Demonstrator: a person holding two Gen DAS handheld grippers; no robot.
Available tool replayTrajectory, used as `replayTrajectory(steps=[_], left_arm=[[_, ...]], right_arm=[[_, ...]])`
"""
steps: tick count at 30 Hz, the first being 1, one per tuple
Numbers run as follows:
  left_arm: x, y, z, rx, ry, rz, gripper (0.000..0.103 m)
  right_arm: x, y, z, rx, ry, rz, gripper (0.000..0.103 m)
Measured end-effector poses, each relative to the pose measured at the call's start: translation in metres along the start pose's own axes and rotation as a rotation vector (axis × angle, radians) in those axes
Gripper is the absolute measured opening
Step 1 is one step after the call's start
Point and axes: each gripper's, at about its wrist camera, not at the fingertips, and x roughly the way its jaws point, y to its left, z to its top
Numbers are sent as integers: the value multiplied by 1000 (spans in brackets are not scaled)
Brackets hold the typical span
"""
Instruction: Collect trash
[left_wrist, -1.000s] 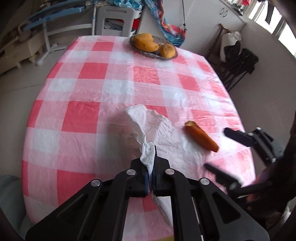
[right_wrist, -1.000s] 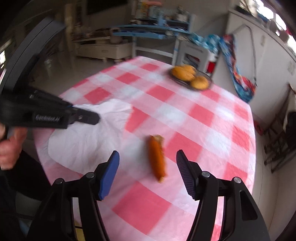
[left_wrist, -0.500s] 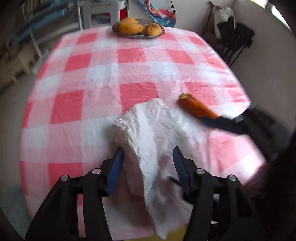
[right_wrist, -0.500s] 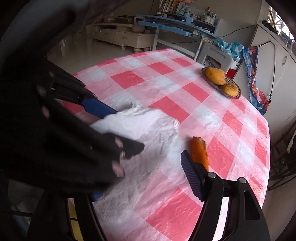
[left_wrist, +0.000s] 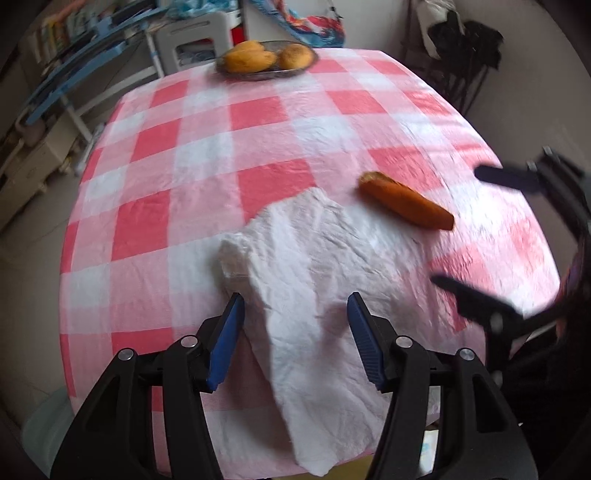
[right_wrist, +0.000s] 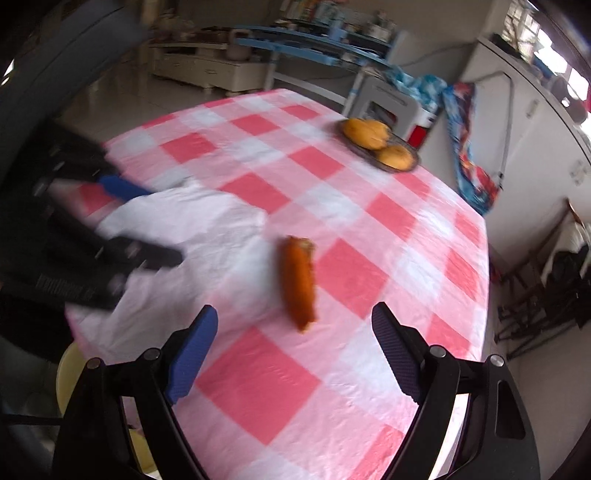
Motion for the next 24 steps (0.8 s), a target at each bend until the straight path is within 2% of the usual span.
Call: replayTrajectory(steps=[2, 4, 6, 7, 8, 9, 11, 13, 16, 20, 24], left_arm=[[-1, -8, -1, 34, -15, 13, 55], [-3, -13, -3, 54, -23, -5, 43], [-4, -17, -3, 70, -24, -37, 18], [-5, -20, -3, 82, -25, -38, 13], [-5, -22, -4, 95, -23, -42, 6], [-6, -22, -5, 94, -23, -42, 4], [-10, -18, -5, 74, -37, -38, 4], [-18, -7, -3, 27, -73, -39, 4], [-39, 22, -2, -103, -158, -57, 4], [-61, 48, -5, -222, -254, -59, 4], [-74, 60, -11, -277, -305, -37, 4]], right_arm=[[5, -5, 2, 38, 7, -1, 77], [10, -10, 3, 76, 17, 13, 70], [17, -16, 4, 127, 35, 40, 63], [21, -18, 5, 141, 42, 49, 58], [24, -19, 5, 154, 51, 62, 46], [25, -19, 4, 169, 46, 88, 41], [26, -19, 4, 178, 46, 121, 21], [24, -16, 4, 172, 44, 122, 19], [18, -20, 2, 211, 28, 175, 18], [5, -22, 1, 262, -28, 268, 18], [-7, -19, 2, 285, -77, 362, 18]])
